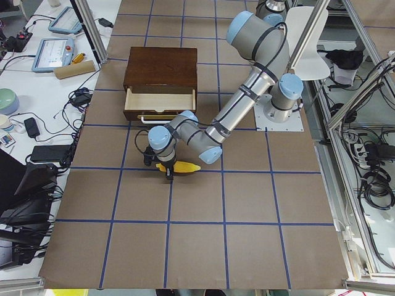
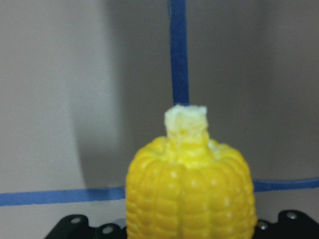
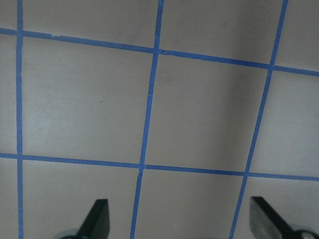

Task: Open drawer and put corn inside
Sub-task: 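Lift the corn with the left gripper and carry it over the open drawer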

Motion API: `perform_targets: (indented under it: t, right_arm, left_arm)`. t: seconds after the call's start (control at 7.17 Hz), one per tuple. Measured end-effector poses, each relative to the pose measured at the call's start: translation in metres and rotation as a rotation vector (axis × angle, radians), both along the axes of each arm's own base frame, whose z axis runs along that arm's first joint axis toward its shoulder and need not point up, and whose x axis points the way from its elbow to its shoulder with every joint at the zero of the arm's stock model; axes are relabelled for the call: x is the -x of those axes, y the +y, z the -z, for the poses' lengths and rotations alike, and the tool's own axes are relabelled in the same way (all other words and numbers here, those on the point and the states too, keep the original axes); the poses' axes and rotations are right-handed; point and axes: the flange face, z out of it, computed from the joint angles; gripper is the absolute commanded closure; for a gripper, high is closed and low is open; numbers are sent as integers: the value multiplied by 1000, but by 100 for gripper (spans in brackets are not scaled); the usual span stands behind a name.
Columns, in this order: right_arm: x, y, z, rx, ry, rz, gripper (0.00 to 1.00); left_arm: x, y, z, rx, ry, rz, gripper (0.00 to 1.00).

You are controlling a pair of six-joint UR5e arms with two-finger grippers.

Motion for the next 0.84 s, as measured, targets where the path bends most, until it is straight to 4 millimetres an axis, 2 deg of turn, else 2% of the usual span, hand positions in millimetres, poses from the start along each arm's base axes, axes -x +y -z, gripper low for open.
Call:
perform_targets:
  t: [0.28, 0.56, 0.84]
  right_arm:
    - [0, 0, 0, 0, 0, 0, 0]
    - [0, 0, 0, 0, 0, 0, 0]
    - [0, 0, 0, 0, 0, -1, 0]
  left_arm:
    - [13, 8, -68, 9, -7, 6, 100]
    - [37, 18, -136, 17, 5, 12, 100]
    - [87, 12, -180, 53, 17, 32, 100]
